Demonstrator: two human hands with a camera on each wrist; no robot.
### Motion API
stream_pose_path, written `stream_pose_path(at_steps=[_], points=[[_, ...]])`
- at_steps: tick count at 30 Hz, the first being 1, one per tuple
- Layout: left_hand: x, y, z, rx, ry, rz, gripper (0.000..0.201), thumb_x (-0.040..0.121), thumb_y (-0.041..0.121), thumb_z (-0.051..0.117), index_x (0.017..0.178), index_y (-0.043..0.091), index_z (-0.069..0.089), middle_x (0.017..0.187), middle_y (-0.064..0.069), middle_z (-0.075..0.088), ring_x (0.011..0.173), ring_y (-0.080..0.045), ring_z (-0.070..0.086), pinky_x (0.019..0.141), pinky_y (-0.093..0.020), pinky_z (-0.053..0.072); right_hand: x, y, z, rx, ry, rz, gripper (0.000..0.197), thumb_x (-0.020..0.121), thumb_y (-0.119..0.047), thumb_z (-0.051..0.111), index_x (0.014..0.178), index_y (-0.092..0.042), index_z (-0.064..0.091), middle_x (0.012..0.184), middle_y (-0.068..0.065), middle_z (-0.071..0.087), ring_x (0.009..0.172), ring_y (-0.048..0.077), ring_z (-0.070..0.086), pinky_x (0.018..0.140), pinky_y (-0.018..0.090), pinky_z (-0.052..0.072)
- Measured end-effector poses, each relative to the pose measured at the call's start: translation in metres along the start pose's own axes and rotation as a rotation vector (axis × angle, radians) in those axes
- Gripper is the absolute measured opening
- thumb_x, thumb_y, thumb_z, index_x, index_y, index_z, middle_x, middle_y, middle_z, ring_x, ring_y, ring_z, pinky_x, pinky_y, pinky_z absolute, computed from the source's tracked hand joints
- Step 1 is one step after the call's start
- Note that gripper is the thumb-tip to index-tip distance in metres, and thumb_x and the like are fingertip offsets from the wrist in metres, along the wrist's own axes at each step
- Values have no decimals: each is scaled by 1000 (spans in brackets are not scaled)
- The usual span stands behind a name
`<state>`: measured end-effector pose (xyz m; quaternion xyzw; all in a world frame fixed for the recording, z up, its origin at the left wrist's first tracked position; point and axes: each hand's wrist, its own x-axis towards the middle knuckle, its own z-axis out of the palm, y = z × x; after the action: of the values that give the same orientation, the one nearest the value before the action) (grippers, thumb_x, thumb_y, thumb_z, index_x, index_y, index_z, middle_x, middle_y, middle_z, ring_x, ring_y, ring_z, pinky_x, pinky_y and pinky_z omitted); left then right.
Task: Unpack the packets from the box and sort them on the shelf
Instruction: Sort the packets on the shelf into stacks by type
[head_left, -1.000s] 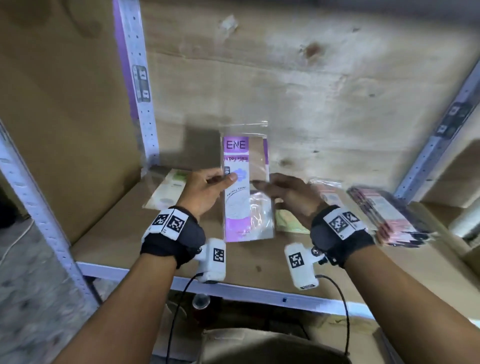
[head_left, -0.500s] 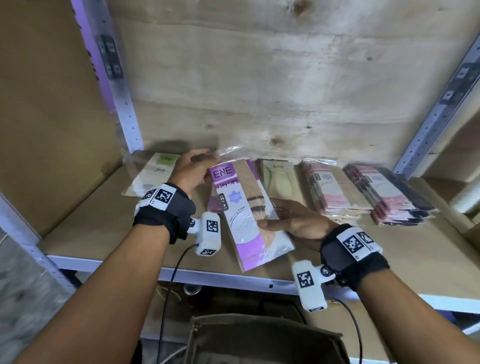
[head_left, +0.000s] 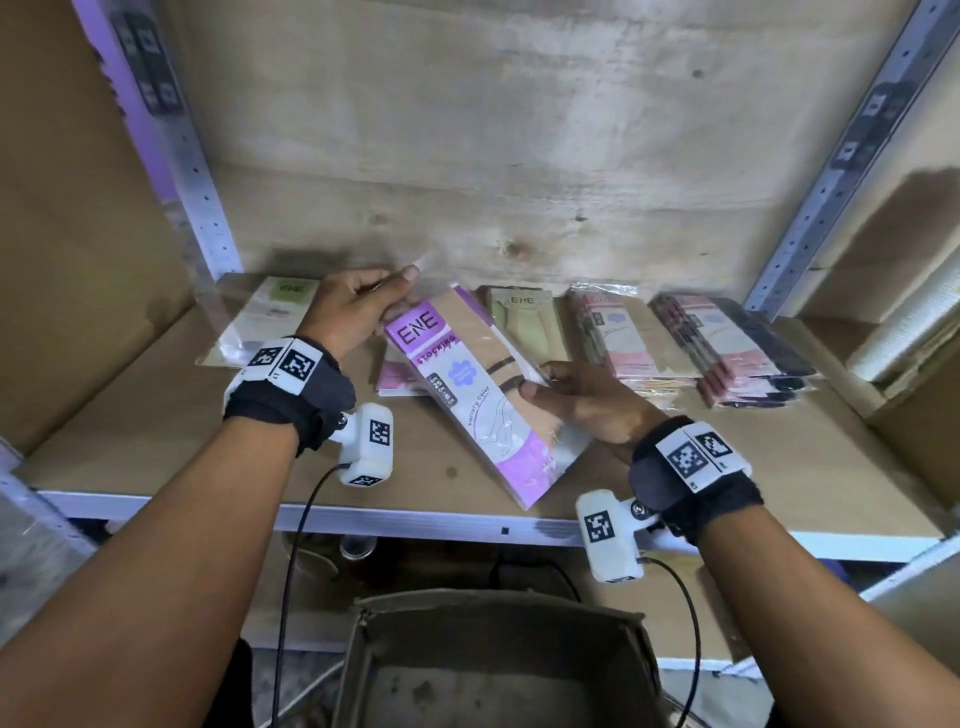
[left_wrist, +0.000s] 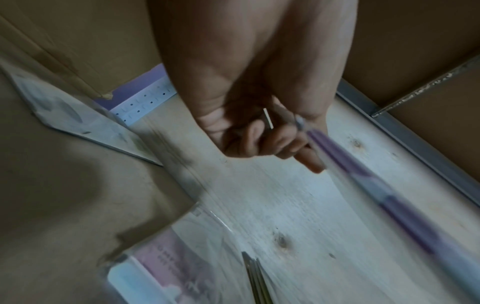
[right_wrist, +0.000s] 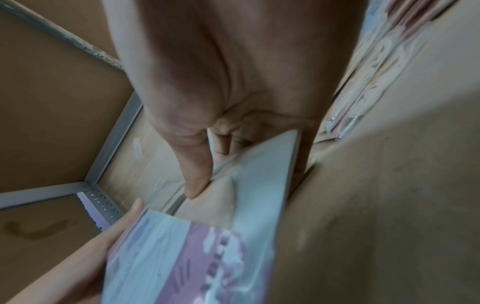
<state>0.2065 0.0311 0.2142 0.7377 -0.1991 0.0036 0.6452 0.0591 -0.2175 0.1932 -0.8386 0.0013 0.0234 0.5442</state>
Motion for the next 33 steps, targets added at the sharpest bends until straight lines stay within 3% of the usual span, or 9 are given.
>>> stream_pose_path(at_steps=[5,10,12,14,18,21,24,30,33], points=[[-9,0,-6,-5,0,-3,38,83,48,73,84,9,74,60,0,60,44,-5,44,42,-14,34,-9,-1,-7,2,12,-32,8,93,-22,68,86,-19,71,84,4,66,76,13,56,71,23,40],[-16,4,-7,-16,-5,18,33,93,37,64,70,13,66,49,9,54,44,-4,43,45,-12,38,-15,-2,-9,14,6,-57,25,94,-19,67,72,-31,70,58,-18,59,52,-4,48,55,8,35],[-18,3,-7,-48,-10,3,32,93,37,64,71,14,67,48,11,54,44,-2,42,45,-11,37,-17,-4,-10,29,21,-51,12,93,-19,68,82,-24,70,69,-12,70,62,-1,58,65,12,43],[-21,2,-7,-83,-1,-39,29,89,43,67,71,20,70,48,13,53,44,-2,42,46,-11,37,-18,-6,-10,57,37,-29,8,91,-21,69,94,-13,69,97,13,76,87,17,66,85,31,47],[-22,3,-7,-189,52,-119,25,82,45,74,73,21,75,56,11,63,44,3,50,42,-9,35,-19,-9,-7,65,25,-19,21,91,-23,69,102,-4,68,115,43,56,90,38,61,85,39,37],[-23,4,-6,-252,66,-173,23,82,43,75,74,21,74,73,3,69,46,-1,47,38,-9,33,-19,-9,-6,82,24,-12,15,92,-22,68,100,-10,70,110,38,63,89,29,60,84,39,40],[-23,5,-4,-343,58,-223,22,88,35,70,74,19,71,69,2,64,46,-3,46,34,-13,27,-19,-10,-5,101,28,-8,20,92,-21,67,106,-7,70,108,29,70,92,30,66,87,40,46],[-23,12,-7,-452,-16,-315,24,92,33,64,82,12,65,55,9,62,39,-2,46,30,-12,25,-17,-10,-4,110,15,-37,27,91,-25,67,110,-6,69,110,45,57,89,29,51,82,42,36],[-25,12,-8,-425,-9,-321,30,92,39,63,82,11,62,48,11,56,35,-2,42,30,-12,24,-16,-10,-2,126,12,-46,25,91,-26,67,106,-6,69,99,25,65,88,26,49,83,41,35]])
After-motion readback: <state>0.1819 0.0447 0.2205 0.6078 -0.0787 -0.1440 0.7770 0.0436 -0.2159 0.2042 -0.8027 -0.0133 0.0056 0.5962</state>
